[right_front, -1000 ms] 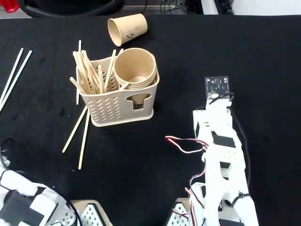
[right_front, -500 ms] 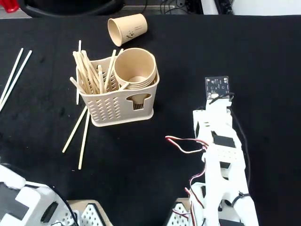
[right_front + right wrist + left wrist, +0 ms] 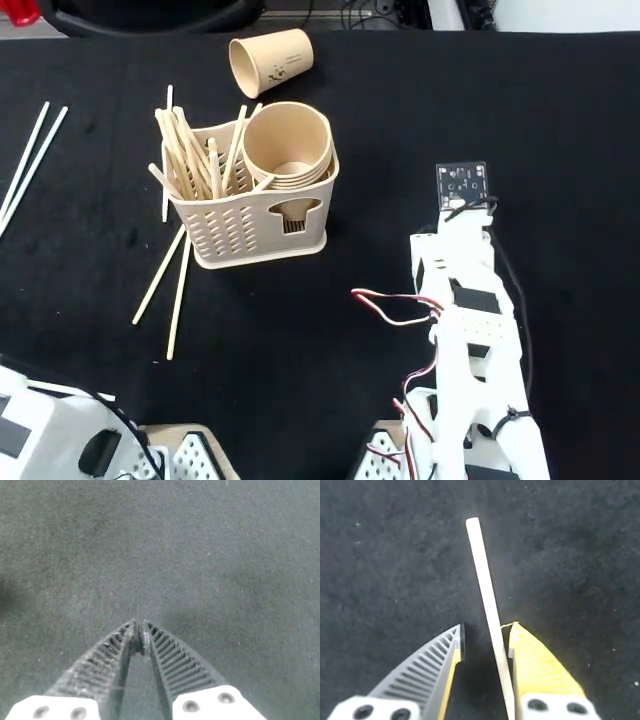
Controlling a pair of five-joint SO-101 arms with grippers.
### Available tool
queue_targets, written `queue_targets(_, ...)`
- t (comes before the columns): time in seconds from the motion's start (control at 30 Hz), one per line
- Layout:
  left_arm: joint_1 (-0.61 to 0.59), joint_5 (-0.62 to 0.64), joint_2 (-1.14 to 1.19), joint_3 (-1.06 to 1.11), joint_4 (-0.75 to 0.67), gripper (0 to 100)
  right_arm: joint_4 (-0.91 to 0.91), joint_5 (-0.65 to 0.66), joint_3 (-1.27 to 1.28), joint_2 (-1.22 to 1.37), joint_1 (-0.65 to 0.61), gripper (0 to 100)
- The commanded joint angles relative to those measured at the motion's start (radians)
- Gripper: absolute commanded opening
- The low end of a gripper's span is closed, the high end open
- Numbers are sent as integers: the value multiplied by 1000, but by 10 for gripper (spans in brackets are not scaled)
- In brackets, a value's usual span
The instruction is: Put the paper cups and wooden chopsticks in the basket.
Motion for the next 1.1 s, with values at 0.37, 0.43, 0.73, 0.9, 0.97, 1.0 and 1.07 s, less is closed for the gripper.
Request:
queue_targets(0.37, 38, 3, -132, -71, 72, 35, -15, 8, -4, -30, -11, 13)
queue_targets(0.43, 59, 5, -183, -70, 89, 35, -15, 8, -4, -30, -11, 13)
queue_targets(0.73, 272, 114, -445, -179, 100, 40, -14, 8, -4, -31, -9, 13)
queue_targets(0.9, 453, 8, -376, -387, 109, 40, -14, 8, -4, -31, -9, 13)
queue_targets(0.97, 506, -18, -308, -467, 126, 38, -14, 8, -4, -31, -9, 13)
queue_targets(1.0, 522, -21, -285, -504, 144, 36, -14, 8, -4, -31, -9, 13)
queue_targets(1.07, 542, 5, -247, -572, 160, 30, -14, 8, -4, -31, -9, 13)
